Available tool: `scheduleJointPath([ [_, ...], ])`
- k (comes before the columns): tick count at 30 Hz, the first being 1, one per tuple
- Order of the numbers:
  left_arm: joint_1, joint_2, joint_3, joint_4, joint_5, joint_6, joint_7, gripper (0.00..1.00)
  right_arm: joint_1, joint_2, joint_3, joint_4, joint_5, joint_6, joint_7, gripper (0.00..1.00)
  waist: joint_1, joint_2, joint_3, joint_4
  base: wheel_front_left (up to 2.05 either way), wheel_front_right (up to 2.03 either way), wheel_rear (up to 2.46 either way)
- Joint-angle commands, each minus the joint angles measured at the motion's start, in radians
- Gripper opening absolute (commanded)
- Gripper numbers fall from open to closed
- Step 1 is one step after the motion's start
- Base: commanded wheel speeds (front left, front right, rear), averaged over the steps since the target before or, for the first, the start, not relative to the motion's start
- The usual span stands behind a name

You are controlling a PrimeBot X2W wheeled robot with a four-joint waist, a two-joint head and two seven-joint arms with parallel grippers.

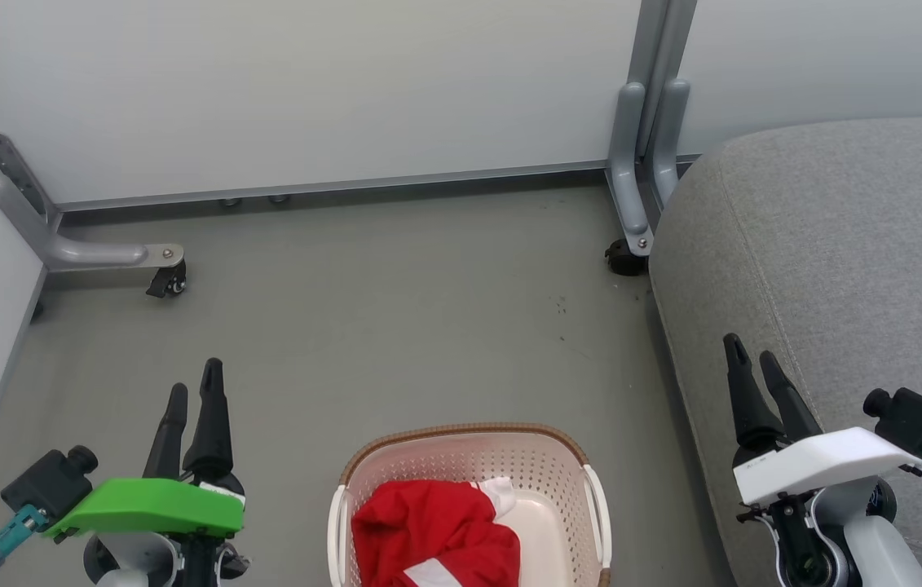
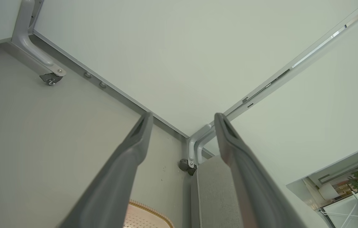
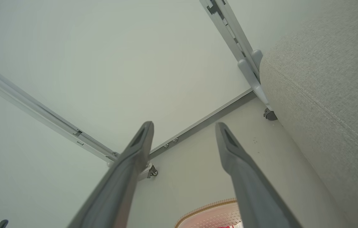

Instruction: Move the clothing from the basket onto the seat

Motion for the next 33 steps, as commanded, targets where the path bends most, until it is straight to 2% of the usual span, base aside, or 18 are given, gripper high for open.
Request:
scheduleJointPath([
  [1, -0.015, 0.009, -0.004, -0.007, 0.043, 0.0, -0.011, 1.0, -0.021, -0.006, 0.006, -0.01, -0.039, 0.0, -0.013, 1.0, 0.0, -0.0001, 0.0, 0.0, 0.0, 0.0, 0.0],
  [33, -0.024, 0.003, -0.027, 0.081, 0.41, 0.001, -0.095, 1.0, -0.008, 0.003, 0.043, -0.019, -0.402, 0.001, -0.019, 1.0, 0.0, -0.0001, -0.006, -0.002, 0.0, 0.0, 0.0],
])
